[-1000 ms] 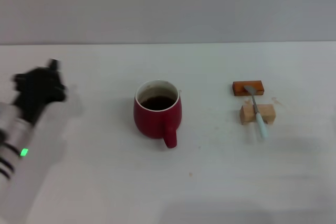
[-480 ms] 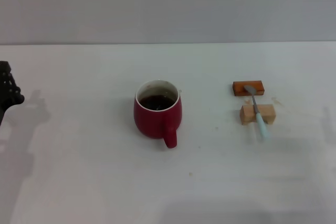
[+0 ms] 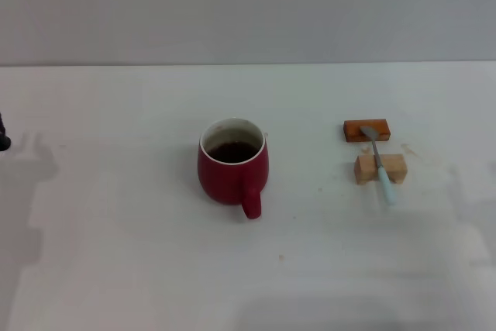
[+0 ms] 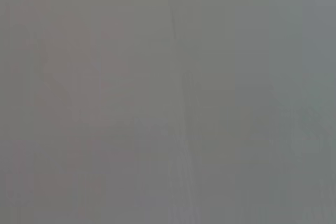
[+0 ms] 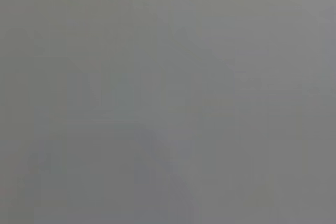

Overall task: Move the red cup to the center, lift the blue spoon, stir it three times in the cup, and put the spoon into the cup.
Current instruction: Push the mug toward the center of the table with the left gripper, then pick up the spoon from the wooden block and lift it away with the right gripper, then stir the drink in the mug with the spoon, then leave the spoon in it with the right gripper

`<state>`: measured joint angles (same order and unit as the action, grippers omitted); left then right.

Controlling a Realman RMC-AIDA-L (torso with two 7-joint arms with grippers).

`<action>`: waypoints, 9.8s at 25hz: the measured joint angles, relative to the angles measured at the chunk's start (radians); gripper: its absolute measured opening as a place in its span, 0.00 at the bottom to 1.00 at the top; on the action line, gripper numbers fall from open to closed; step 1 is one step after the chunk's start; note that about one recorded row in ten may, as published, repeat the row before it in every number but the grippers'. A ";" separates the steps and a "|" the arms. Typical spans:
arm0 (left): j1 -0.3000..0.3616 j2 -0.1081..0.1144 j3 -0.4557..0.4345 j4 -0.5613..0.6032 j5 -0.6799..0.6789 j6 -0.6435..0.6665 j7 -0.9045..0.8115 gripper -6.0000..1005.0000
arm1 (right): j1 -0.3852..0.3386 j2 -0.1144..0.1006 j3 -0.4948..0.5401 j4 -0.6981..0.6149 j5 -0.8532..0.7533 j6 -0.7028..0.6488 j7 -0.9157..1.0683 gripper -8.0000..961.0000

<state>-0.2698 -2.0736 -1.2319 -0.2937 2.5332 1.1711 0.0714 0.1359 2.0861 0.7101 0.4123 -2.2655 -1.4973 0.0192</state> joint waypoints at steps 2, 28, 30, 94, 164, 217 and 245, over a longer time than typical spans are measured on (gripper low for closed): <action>0.000 0.000 -0.001 0.000 0.000 0.000 -0.003 0.16 | 0.002 0.002 -0.020 -0.003 0.001 0.010 0.000 0.70; -0.002 0.004 0.008 0.024 0.000 -0.010 -0.004 0.84 | 0.011 0.005 -0.179 0.000 0.037 0.207 0.001 0.70; -0.001 0.004 0.008 0.024 0.000 -0.010 -0.004 0.84 | 0.016 0.005 -0.181 0.001 0.050 0.226 0.001 0.70; -0.008 0.006 0.038 0.022 0.002 -0.001 -0.016 0.84 | 0.129 0.003 -0.249 0.040 0.148 0.510 0.004 0.70; -0.017 0.009 0.036 0.036 0.007 -0.023 -0.016 0.84 | 0.151 0.002 -0.252 0.057 0.195 0.560 0.015 0.32; -0.046 0.006 0.032 0.062 0.001 -0.055 -0.016 0.84 | -0.072 -0.119 0.028 0.742 0.214 0.887 -0.582 0.14; -0.052 0.006 0.032 0.062 0.001 -0.062 -0.016 0.84 | -0.229 -0.011 0.488 1.288 0.068 1.809 -0.721 0.15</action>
<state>-0.3218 -2.0679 -1.1997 -0.2316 2.5341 1.1095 0.0552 -0.0933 2.0747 1.1983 1.7002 -2.1972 0.3120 -0.7018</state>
